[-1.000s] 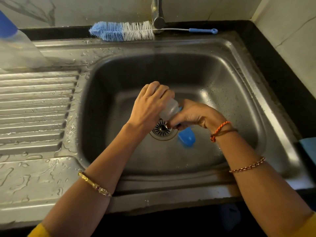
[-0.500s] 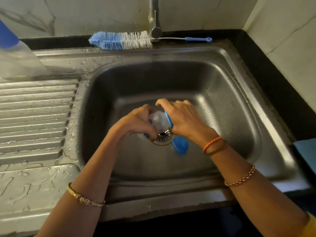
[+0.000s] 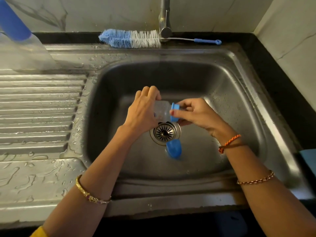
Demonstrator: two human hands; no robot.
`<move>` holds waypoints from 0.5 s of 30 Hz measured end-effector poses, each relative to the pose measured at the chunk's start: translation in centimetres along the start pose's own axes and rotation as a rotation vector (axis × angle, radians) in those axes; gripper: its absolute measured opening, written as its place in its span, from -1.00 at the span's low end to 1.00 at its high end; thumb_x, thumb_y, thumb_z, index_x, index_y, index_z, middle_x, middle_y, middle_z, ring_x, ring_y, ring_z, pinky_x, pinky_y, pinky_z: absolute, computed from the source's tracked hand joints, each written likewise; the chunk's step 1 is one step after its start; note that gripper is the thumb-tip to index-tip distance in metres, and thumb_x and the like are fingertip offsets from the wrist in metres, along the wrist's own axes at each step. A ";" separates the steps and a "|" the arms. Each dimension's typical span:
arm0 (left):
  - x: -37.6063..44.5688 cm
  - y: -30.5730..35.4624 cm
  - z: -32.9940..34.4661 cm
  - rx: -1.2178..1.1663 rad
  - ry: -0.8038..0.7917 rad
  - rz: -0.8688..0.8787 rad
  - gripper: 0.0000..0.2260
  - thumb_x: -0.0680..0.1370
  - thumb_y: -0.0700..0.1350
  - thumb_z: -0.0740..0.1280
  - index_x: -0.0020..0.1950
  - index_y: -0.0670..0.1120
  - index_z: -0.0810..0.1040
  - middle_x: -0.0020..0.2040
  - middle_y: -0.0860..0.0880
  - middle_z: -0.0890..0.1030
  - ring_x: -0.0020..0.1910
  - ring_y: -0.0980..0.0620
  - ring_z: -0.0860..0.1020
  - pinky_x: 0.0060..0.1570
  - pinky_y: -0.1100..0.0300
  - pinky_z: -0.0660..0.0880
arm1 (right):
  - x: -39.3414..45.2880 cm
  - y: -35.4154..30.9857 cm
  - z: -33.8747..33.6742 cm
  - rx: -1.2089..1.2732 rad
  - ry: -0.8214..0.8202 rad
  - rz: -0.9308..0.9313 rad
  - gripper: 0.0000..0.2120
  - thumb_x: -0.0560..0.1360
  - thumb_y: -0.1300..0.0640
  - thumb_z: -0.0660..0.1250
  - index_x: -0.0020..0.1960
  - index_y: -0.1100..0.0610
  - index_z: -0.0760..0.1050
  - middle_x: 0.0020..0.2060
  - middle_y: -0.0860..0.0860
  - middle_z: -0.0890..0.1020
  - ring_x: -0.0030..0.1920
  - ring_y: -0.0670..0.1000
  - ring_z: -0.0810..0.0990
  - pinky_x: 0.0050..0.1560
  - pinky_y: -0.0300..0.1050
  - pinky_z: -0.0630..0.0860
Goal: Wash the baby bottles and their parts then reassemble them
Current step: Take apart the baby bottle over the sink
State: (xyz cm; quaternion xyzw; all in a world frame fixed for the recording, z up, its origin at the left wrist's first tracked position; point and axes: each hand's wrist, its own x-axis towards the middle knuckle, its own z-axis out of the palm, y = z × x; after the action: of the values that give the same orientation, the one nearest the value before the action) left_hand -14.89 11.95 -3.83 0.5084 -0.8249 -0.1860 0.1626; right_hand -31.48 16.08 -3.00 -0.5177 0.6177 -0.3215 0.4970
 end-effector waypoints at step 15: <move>0.0 0.1 0.2 -0.003 0.049 0.078 -0.49 0.28 -0.20 0.49 0.14 -0.06 0.36 0.03 0.12 0.27 0.00 0.14 0.22 -0.20 0.19 0.42 | -0.1 -0.1 0.1 0.126 0.022 0.185 -0.56 0.52 -0.13 0.21 -0.01 0.28 0.53 -0.25 0.17 0.64 -0.37 -0.02 0.62 -0.34 -0.21 0.59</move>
State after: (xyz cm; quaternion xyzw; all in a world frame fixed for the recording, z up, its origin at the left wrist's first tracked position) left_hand -15.04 12.02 -3.98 0.4799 -0.8396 -0.1684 0.1908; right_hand -31.31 16.14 -2.88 -0.4227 0.6468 -0.3182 0.5493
